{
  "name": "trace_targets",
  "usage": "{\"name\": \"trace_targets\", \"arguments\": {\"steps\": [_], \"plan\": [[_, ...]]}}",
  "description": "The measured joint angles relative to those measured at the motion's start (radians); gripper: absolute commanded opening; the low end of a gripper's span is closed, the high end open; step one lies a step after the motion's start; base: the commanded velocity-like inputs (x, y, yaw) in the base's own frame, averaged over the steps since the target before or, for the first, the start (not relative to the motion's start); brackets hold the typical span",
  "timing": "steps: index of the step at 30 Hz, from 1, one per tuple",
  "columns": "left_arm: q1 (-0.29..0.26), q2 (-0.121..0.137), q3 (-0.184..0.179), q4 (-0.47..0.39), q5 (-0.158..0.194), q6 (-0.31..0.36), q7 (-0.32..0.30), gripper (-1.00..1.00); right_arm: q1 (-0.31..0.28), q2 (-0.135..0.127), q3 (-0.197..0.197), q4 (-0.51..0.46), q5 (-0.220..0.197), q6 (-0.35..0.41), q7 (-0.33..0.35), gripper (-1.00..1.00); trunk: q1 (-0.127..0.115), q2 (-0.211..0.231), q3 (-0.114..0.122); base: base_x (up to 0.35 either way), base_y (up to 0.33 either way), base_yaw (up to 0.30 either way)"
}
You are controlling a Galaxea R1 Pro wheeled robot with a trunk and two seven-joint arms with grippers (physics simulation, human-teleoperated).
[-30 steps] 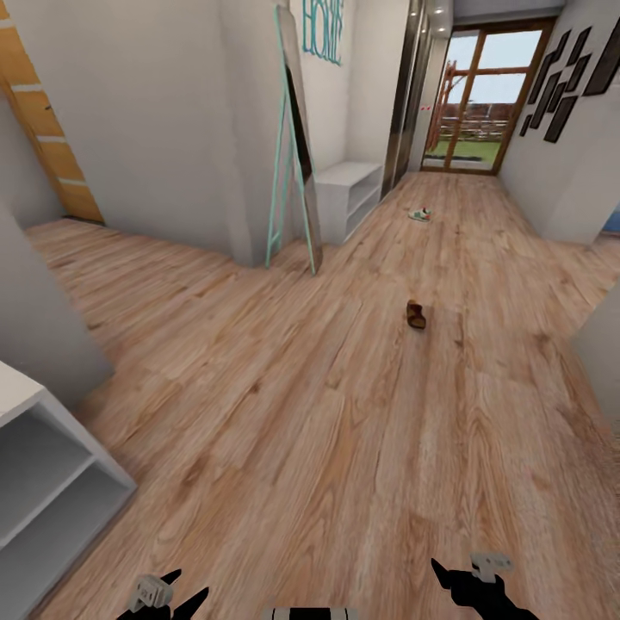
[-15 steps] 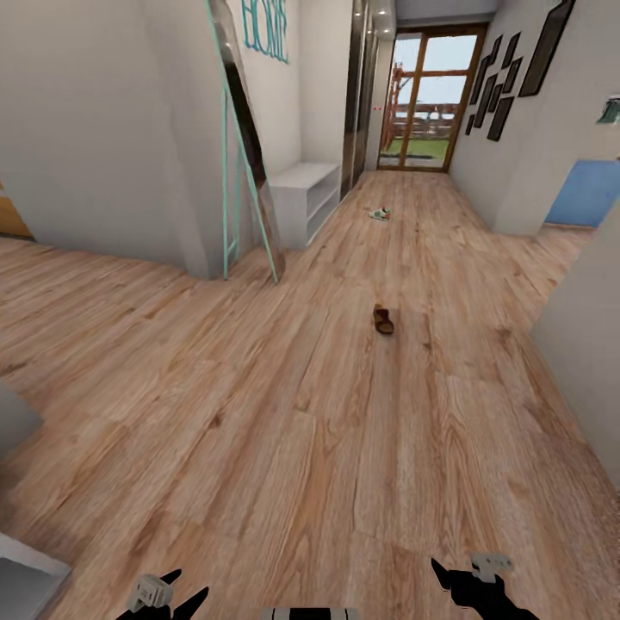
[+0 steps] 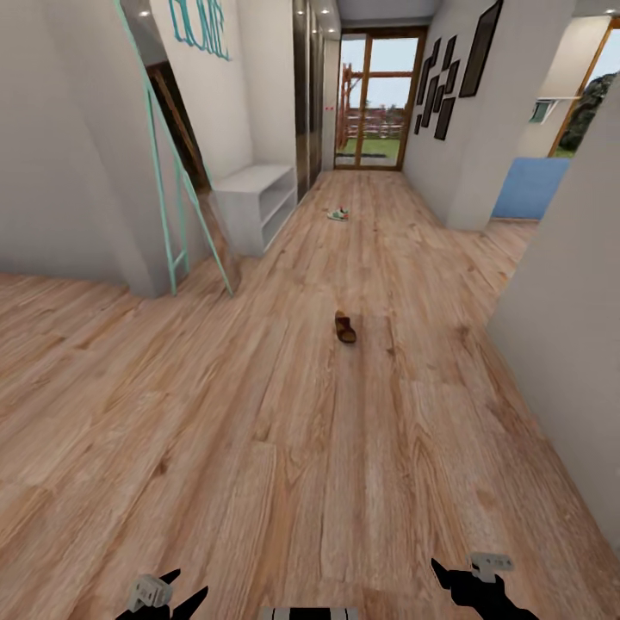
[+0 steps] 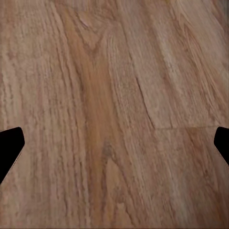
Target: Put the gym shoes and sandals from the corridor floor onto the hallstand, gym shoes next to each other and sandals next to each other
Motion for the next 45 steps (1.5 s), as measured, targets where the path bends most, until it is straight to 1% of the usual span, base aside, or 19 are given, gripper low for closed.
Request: {"name": "trace_targets", "arguments": {"steps": [6, 17, 40, 45], "plan": [[0.000, 0.000, 0.000, 0.000, 0.000, 0.000, 0.002, 1.00, 0.000, 0.000, 0.000, 0.000, 0.000, 0.000, 0.000, 1.00, 0.000, 0.000, 0.000, 0.335, -0.024, -0.227], [0.000, 0.000, 0.000, -0.001, 0.000, 0.000, 0.002, 1.00, 0.000, 0.000, 0.000, 0.000, 0.000, 0.000, 0.000, 1.00, 0.000, 0.000, 0.000, 0.338, 0.041, -0.024], [0.000, 0.000, 0.001, -0.001, 0.001, 0.000, 0.002, 1.00, 0.000, 0.000, 0.000, 0.001, 0.000, 0.000, 0.000, 1.00, 0.000, 0.000, 0.000, 0.307, 0.164, -0.001], [0.000, 0.000, 0.001, -0.001, 0.001, 0.000, 0.002, 1.00, 0.000, 0.000, 0.000, 0.000, 0.000, 0.000, 0.000, 1.00, 0.000, 0.000, 0.000, 0.303, 0.176, -0.096]]}}
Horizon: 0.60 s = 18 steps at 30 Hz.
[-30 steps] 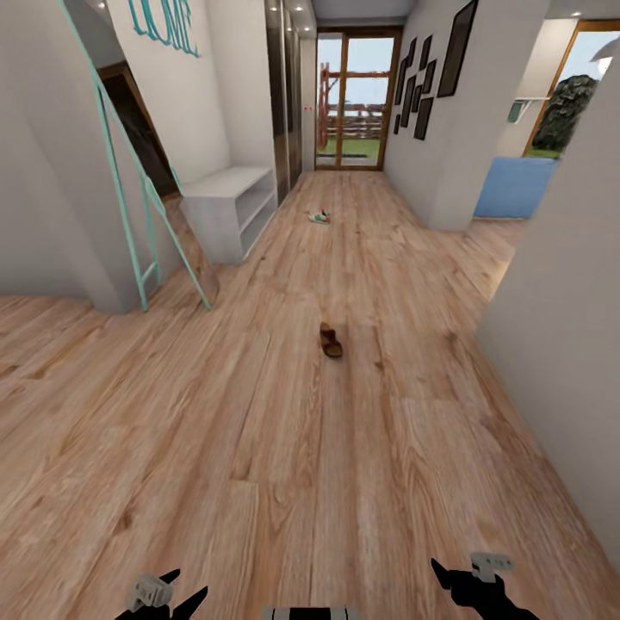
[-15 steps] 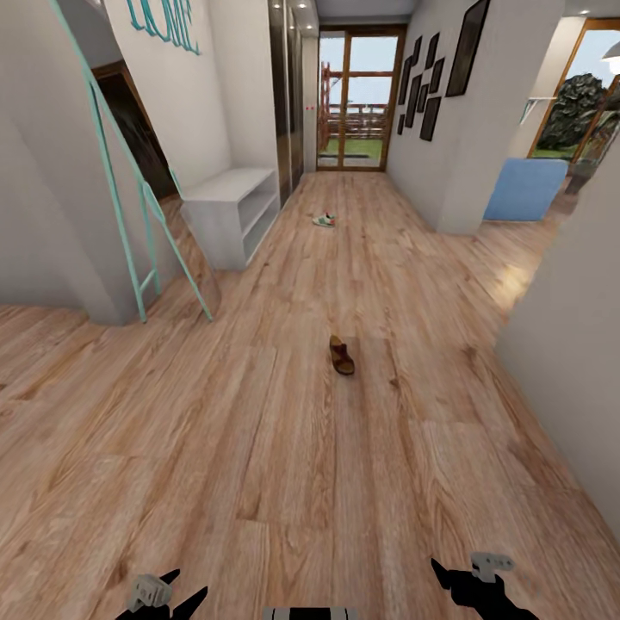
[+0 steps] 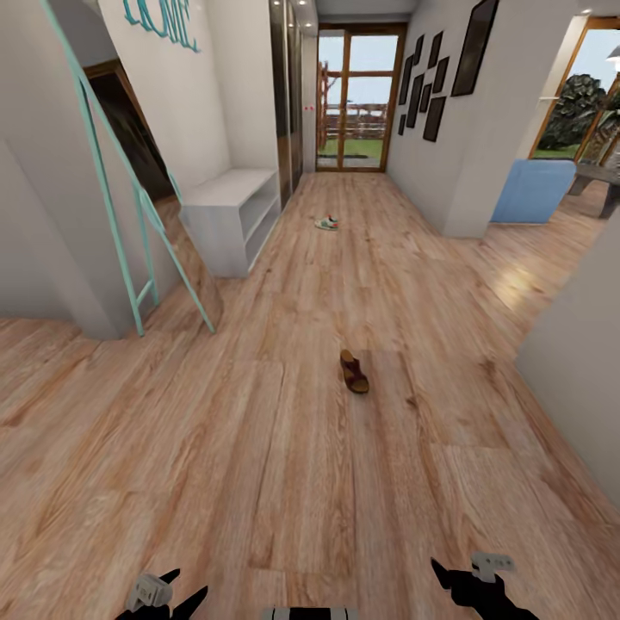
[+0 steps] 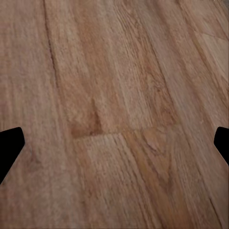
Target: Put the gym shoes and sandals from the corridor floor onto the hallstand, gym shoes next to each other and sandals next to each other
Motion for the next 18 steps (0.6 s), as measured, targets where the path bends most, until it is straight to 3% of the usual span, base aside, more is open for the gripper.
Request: {"name": "trace_targets", "arguments": {"steps": [18], "plan": [[0.000, 0.000, 0.000, 0.000, 0.000, 0.000, 0.000, 1.00, 0.000, 0.000, 0.000, 0.000, 0.000, 0.000, 0.000, 1.00, 0.000, 0.000, 0.000, 0.283, 0.203, -0.250]]}}
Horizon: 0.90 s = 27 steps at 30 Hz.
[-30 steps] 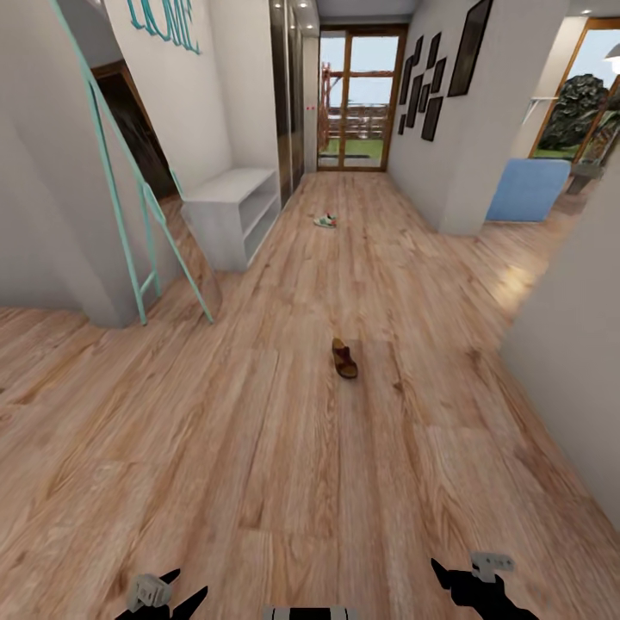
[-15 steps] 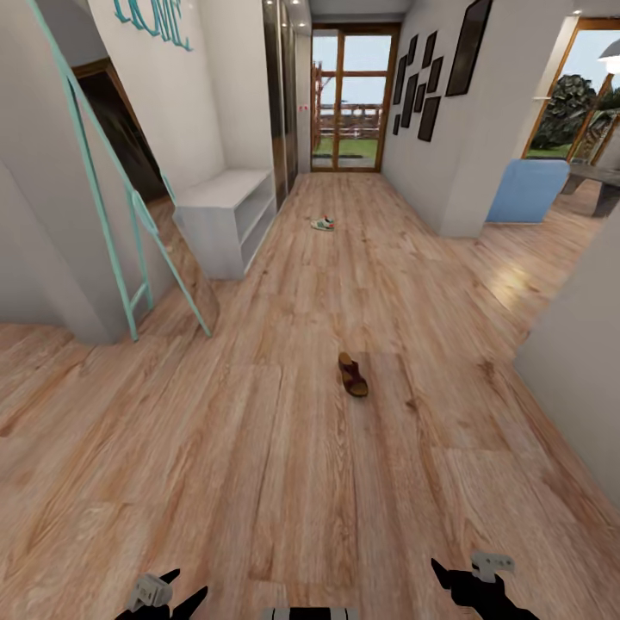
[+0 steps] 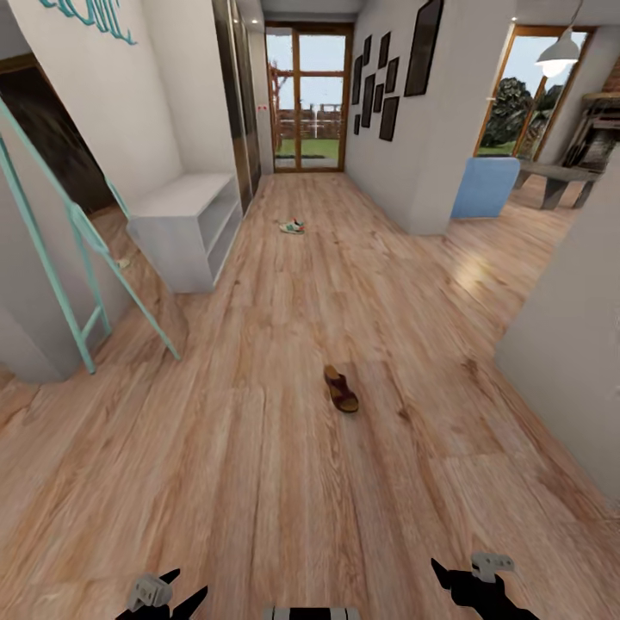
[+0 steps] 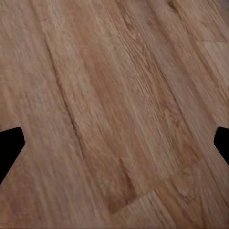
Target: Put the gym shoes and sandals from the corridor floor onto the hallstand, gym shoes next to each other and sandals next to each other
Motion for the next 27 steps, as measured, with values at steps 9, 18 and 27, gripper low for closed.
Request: {"name": "trace_targets", "arguments": {"steps": [9, 18, 27], "plan": [[0.000, 0.000, 0.000, 0.000, 0.000, 0.000, 0.000, 1.00, 0.000, 0.000, 0.000, 0.000, 0.000, 0.000, 0.000, 1.00, 0.000, 0.000, 0.000, 0.236, 0.250, -0.268], [0.000, 0.000, 0.000, 0.000, 0.000, 0.000, 0.000, 1.00, 0.000, 0.000, 0.000, 0.000, 0.000, 0.000, 0.000, 1.00, 0.000, 0.000, 0.000, 0.193, 0.280, -0.268], [0.000, 0.000, 0.000, 0.000, 0.000, 0.000, 0.000, 1.00, 0.000, 0.001, 0.000, 0.000, 0.001, 0.000, 0.000, 1.00, 0.000, 0.000, 0.000, 0.169, 0.294, -0.268]]}}
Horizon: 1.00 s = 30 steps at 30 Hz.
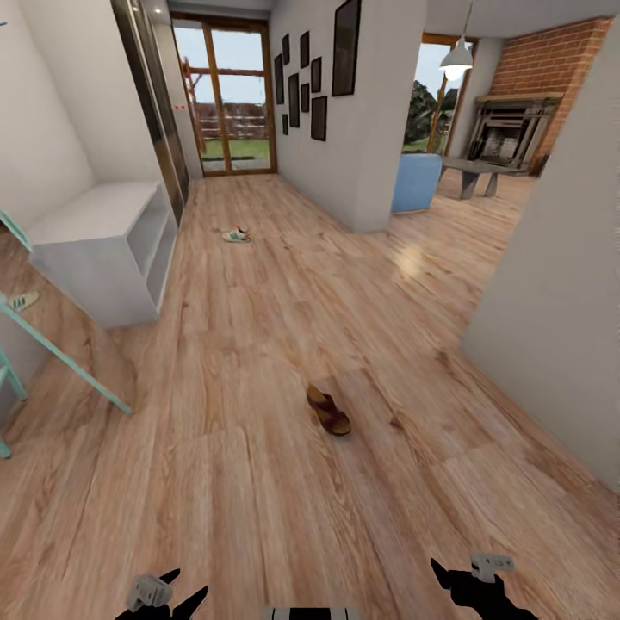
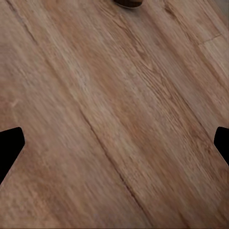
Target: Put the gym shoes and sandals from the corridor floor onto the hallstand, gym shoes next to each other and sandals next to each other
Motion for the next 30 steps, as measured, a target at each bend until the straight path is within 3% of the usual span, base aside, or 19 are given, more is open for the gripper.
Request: {"name": "trace_targets", "arguments": {"steps": [14, 30], "plan": [[0.000, 0.000, 0.000, 0.000, 0.000, 0.000, 0.000, 1.00, 0.000, 0.001, 0.000, 0.000, 0.000, 0.000, 0.000, 1.00, 0.000, 0.000, 0.000, 0.090, 0.299, -0.246], [0.000, 0.000, 0.000, 0.000, 0.000, 0.000, 0.000, 1.00, 0.000, -0.001, 0.000, 0.000, 0.002, -0.001, 0.003, 1.00, 0.000, 0.000, 0.000, 0.051, 0.303, -0.029]]}}
